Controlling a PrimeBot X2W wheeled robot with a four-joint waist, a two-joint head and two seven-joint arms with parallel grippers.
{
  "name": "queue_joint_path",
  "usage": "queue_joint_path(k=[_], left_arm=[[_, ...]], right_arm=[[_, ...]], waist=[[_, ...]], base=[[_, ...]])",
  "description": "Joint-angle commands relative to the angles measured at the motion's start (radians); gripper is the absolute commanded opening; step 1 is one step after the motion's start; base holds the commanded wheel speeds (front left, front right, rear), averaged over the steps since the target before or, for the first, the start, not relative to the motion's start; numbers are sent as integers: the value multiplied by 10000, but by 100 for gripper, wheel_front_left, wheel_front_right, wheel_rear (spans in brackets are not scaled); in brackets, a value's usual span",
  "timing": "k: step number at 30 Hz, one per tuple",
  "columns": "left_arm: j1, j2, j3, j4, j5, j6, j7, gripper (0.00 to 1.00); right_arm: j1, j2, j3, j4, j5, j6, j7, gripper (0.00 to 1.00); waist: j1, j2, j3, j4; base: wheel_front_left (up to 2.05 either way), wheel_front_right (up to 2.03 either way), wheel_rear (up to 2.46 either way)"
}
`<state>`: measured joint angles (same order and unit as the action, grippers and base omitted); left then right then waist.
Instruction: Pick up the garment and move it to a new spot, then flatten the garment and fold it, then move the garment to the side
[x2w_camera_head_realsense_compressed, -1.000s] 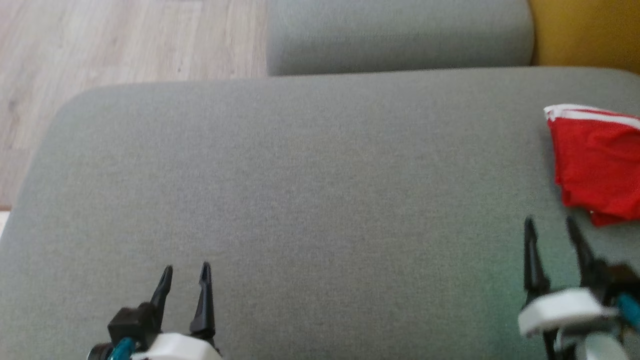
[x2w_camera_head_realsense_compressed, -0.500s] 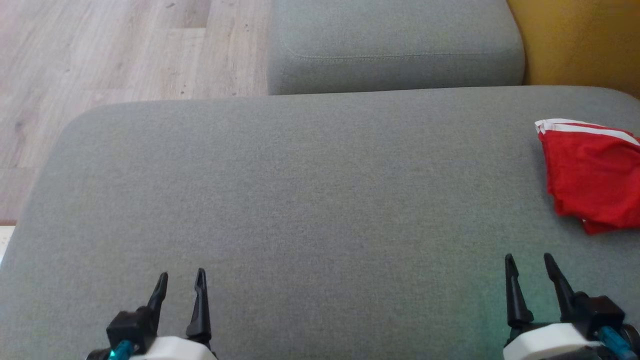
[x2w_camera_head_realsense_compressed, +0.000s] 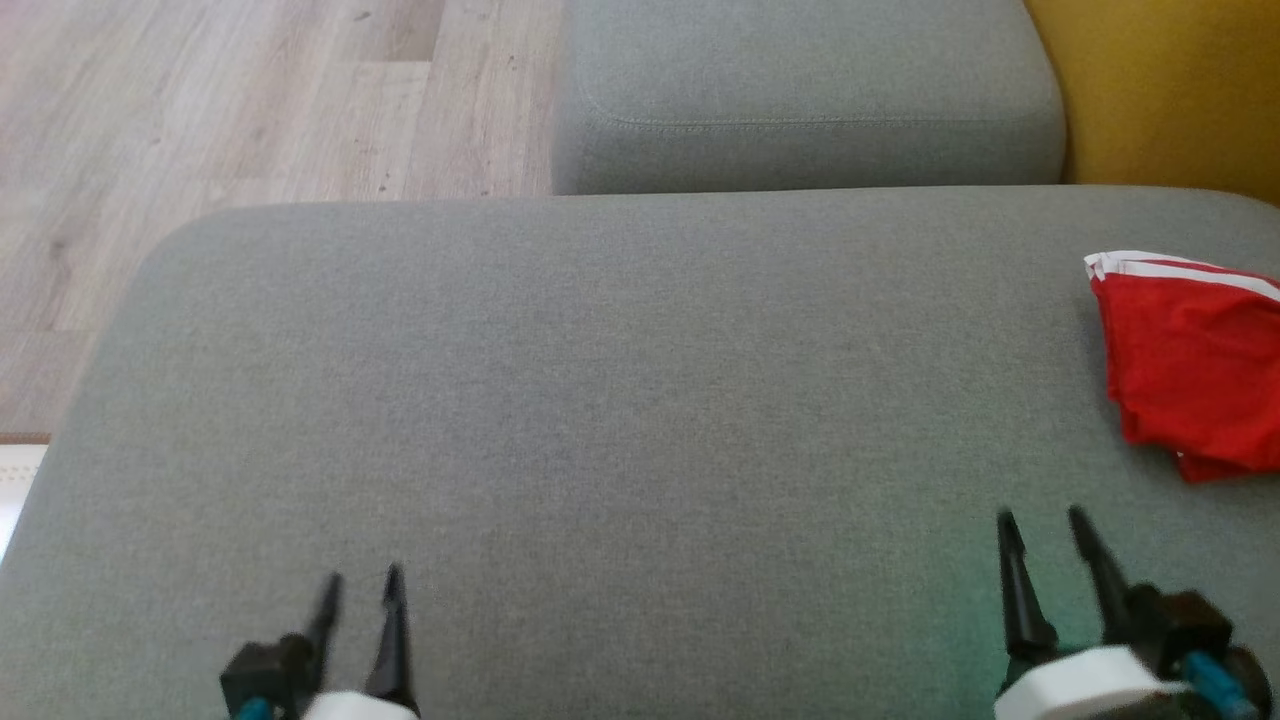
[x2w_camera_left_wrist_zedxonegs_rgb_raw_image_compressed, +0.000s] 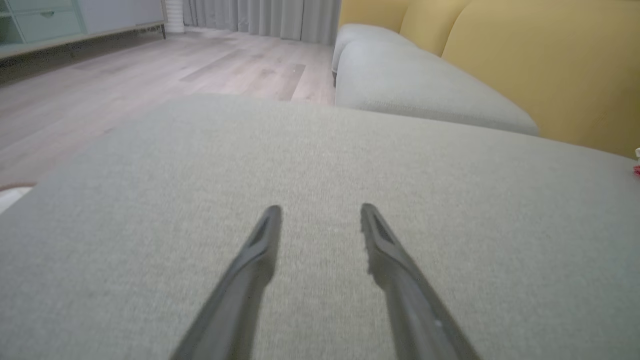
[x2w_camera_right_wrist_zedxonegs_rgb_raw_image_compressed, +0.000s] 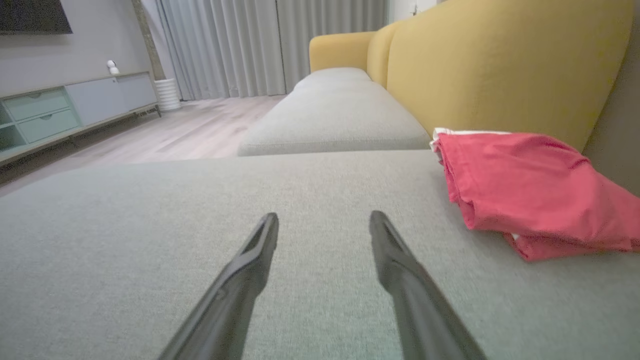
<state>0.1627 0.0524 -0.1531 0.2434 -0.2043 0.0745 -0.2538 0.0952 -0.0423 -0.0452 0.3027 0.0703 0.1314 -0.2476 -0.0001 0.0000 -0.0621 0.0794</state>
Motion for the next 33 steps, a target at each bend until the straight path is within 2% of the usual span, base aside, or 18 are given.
queue_joint_path(k=[1,5,33], left_arm=[[2,-2,2,124,-16,-3,21,0],[-10,-6,48,325,-339,-47,121,0],[-612,28,585,270,-3414,-490,875,0]], right_arm=[[6,2,5,122,16,0,18,0],[-42,4,-53,400,336,0,145,0],[-435,-15,-151,132,3685,-2,879,0]], waist=[[1,0,1,2],[1,0,15,-16],[1,0,155,-188]], base=[[0,0,0],[0,0,0],[0,0,0]])
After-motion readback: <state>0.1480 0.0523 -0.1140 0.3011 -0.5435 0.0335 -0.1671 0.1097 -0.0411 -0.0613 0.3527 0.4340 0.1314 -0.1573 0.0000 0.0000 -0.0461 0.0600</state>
